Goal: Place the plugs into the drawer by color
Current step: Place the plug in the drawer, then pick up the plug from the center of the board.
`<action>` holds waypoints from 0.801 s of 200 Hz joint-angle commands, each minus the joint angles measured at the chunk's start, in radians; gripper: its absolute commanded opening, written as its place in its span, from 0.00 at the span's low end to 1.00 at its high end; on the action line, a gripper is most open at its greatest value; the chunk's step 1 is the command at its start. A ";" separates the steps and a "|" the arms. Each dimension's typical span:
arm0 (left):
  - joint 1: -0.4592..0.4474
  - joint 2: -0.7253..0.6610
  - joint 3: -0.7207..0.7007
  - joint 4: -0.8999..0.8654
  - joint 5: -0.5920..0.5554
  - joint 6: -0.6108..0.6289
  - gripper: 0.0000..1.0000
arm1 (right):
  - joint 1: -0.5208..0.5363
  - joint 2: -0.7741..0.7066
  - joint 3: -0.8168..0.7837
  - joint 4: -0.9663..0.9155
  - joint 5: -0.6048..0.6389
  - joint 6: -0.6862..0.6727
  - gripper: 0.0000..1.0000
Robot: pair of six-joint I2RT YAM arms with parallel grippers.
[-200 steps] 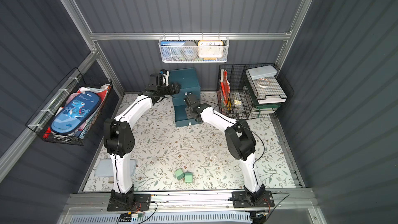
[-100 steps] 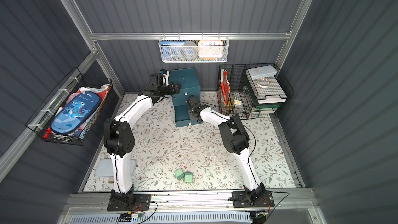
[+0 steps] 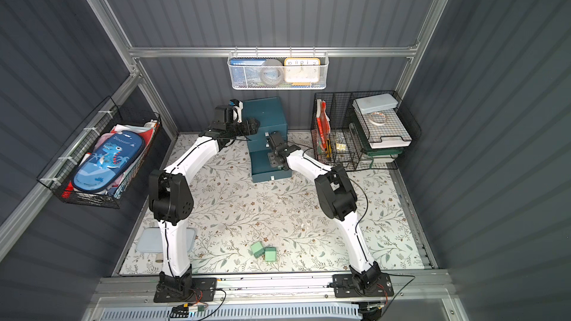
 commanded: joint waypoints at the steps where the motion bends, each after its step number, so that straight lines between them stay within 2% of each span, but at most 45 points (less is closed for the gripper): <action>1: -0.006 0.053 -0.050 -0.164 -0.014 0.036 0.89 | 0.005 -0.139 -0.010 -0.085 -0.082 0.014 0.63; 20: -0.006 0.064 -0.044 -0.163 -0.007 0.035 0.89 | 0.042 -0.275 -0.134 -0.104 -0.112 0.024 0.61; 44: -0.006 0.066 -0.039 -0.160 0.000 0.036 0.89 | 0.128 -0.445 -0.376 -0.117 -0.111 0.028 0.59; 74: -0.006 0.056 -0.044 -0.160 0.001 0.034 0.89 | 0.293 -0.582 -0.592 -0.217 -0.108 0.028 0.57; 97: -0.006 0.049 -0.044 -0.155 0.006 0.036 0.89 | 0.414 -0.671 -0.746 -0.215 -0.121 0.060 0.58; 138: -0.006 0.038 -0.050 -0.150 0.001 0.040 0.89 | 0.618 -0.760 -0.901 -0.199 -0.101 0.178 0.64; 160: -0.007 0.036 -0.048 -0.151 0.001 0.040 0.89 | 0.686 -0.766 -0.944 -0.199 -0.075 0.229 0.68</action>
